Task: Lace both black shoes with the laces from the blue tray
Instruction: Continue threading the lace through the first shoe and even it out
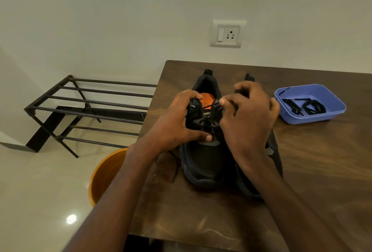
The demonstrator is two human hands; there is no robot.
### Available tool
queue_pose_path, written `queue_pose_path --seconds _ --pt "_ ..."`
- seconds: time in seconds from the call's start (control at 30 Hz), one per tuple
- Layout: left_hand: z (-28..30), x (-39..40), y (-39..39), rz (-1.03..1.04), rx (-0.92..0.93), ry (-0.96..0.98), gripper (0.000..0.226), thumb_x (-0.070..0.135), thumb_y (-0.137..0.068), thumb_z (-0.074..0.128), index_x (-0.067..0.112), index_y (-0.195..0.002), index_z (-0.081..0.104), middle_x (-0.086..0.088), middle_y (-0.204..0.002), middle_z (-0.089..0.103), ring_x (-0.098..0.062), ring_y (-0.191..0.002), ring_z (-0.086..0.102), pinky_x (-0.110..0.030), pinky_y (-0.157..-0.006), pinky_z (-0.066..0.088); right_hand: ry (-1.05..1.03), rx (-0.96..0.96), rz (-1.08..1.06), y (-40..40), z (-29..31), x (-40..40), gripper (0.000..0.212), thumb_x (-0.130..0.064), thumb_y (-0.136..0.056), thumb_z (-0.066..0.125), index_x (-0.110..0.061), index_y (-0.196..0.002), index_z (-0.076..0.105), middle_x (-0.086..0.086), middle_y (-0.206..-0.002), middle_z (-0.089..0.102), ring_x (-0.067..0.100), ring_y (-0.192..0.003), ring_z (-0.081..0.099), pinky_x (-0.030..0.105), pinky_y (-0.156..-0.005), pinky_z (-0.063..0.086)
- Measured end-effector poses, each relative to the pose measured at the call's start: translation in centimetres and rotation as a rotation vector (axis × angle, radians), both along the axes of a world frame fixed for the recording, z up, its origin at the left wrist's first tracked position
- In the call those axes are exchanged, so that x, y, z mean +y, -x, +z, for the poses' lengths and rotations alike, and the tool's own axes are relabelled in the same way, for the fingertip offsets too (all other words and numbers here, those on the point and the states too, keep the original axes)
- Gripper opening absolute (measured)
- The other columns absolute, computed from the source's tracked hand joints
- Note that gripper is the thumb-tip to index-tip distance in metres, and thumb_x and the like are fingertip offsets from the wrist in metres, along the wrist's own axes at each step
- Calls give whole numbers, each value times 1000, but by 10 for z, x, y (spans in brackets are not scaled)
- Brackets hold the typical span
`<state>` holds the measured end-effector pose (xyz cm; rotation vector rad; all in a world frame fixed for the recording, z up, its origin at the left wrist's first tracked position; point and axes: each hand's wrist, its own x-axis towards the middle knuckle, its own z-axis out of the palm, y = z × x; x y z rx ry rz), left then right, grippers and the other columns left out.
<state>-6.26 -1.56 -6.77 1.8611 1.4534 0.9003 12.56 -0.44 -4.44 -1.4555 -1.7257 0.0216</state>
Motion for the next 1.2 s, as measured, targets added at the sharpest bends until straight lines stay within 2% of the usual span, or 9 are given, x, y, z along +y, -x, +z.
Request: queue_pose_path --seconds 0.13,0.27,0.47,0.6,0.7,0.87,0.97,1.1,1.2 --pt "0 1 0 -6 -10 -21 98 35 -65 97 34 -143 38 14 -148 36 -5 -134 44 -17 -103 43 4 -198 35 4 4 -1 28 -24 -94 65 -27 -122 68 0 -158 39 24 -148 34 66 -116 23" --pt "0 0 0 -15 -31 -24 97 34 -65 94 33 -144 37 14 -146 36 -6 -132 47 -26 -105 50 237 -425 199 18 5 4 26 -28 -95 67 -37 -119 70 -13 -167 23 20 -156 16 68 -118 5" --pt "1 0 0 -8 -13 -18 99 35 -65 97 35 -143 37 13 -147 36 -9 -134 46 -35 -108 51 -65 33 -56 -4 6 1 14 -15 -88 69 -24 -97 76 -6 -130 62 20 -121 57 63 -112 29" --pt "3 0 -1 -4 -21 -16 99 34 -64 97 36 -143 37 13 -147 36 -10 -134 46 -39 -109 51 -64 -198 -21 -6 9 3 37 -17 -92 61 -24 -128 66 -4 -163 36 23 -149 33 65 -116 21" --pt "3 -1 -1 -8 -29 -22 98 34 -66 96 35 -143 37 14 -147 37 -8 -133 48 -38 -108 52 76 -393 171 9 5 5 38 -22 -93 64 -33 -130 65 -9 -171 17 22 -158 14 69 -117 12" --pt "0 1 0 3 -15 -19 98 36 -64 97 37 -142 37 16 -146 36 -4 -129 48 -26 -102 51 -11 -170 93 8 -4 6 19 -15 -88 69 -28 -98 76 -8 -138 60 17 -135 50 66 -118 18" --pt "-1 1 1 14 -7 -9 99 36 -64 97 38 -143 37 19 -146 35 6 -123 43 -10 -96 41 -143 50 -116 -12 7 7 15 -17 -92 66 -22 -100 76 -4 -127 63 15 -119 57 62 -116 25" --pt "0 0 0 12 -30 -1 99 34 -65 98 36 -143 38 17 -147 34 -4 -132 42 -17 -101 43 21 -241 -14 -13 9 5 45 -17 -89 64 -25 -133 63 -1 -164 32 24 -152 29 66 -118 17" --pt "0 0 0 0 -41 -21 99 31 -65 97 34 -144 37 14 -147 36 -7 -132 47 -28 -105 50 132 -419 205 5 4 4 47 -23 -90 67 -34 -135 61 -8 -171 13 22 -159 8 68 -118 7"
